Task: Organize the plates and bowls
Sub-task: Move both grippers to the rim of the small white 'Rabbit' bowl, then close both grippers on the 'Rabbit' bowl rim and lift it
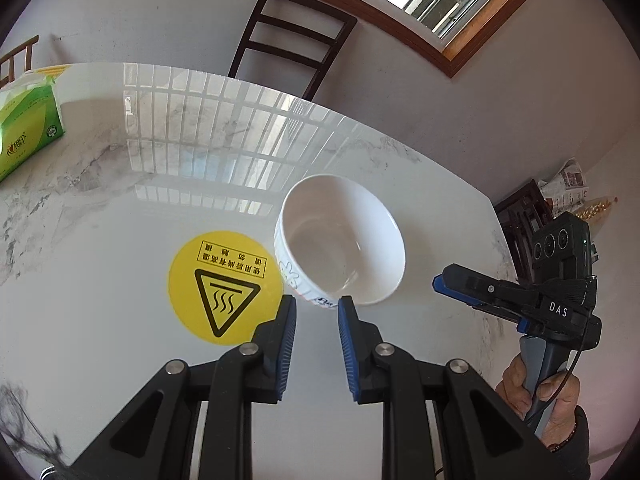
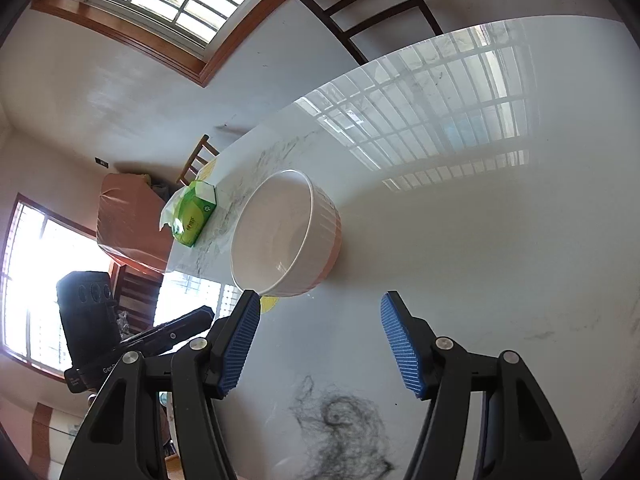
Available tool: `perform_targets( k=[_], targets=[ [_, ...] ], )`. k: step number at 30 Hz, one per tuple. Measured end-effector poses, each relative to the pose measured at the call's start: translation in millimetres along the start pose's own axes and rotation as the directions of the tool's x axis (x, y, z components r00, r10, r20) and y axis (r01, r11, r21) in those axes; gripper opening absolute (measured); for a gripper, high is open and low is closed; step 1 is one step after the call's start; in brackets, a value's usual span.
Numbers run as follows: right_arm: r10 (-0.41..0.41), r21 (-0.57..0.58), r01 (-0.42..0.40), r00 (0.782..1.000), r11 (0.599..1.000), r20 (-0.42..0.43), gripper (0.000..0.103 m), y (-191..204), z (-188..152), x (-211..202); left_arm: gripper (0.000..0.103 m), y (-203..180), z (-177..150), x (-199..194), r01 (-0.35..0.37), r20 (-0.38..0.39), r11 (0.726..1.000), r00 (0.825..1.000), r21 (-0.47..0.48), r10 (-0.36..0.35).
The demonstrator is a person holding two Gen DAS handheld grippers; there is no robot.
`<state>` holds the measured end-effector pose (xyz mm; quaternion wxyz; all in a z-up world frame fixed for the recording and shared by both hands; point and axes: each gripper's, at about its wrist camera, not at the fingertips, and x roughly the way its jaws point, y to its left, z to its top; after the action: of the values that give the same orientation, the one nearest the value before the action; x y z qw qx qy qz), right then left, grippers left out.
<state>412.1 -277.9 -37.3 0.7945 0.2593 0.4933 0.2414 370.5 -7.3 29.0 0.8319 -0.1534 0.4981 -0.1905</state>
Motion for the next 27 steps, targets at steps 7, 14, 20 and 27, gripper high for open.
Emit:
perform_targets(
  k=[7,14,20,27],
  targets=[
    [-0.105,-0.054,0.104,0.994,0.993,-0.019,0.061,20.9,33.3,21.1,0.022,-10.7,23.1,29.4,-0.140,-0.084,0.990,0.987,-0.016,0.139],
    [-0.242,-0.099,0.232,0.965,0.968,-0.106,0.060,28.6,50.1,48.4,0.022,-23.2,31.7,61.0,-0.287,-0.141,0.957,0.947,0.037,0.289],
    [-0.326,-0.155,0.300,0.926,0.941,-0.190,0.017,36.1,50.3,74.1,0.014,-16.4,33.0,87.5,-0.360,-0.200,0.932,0.911,0.038,0.360],
    [-0.393,-0.203,0.354,0.896,0.913,-0.204,0.013,42.8,50.4,80.3,0.012,-22.7,31.3,92.7,-0.401,-0.258,0.915,0.881,0.036,0.396]
  ],
)
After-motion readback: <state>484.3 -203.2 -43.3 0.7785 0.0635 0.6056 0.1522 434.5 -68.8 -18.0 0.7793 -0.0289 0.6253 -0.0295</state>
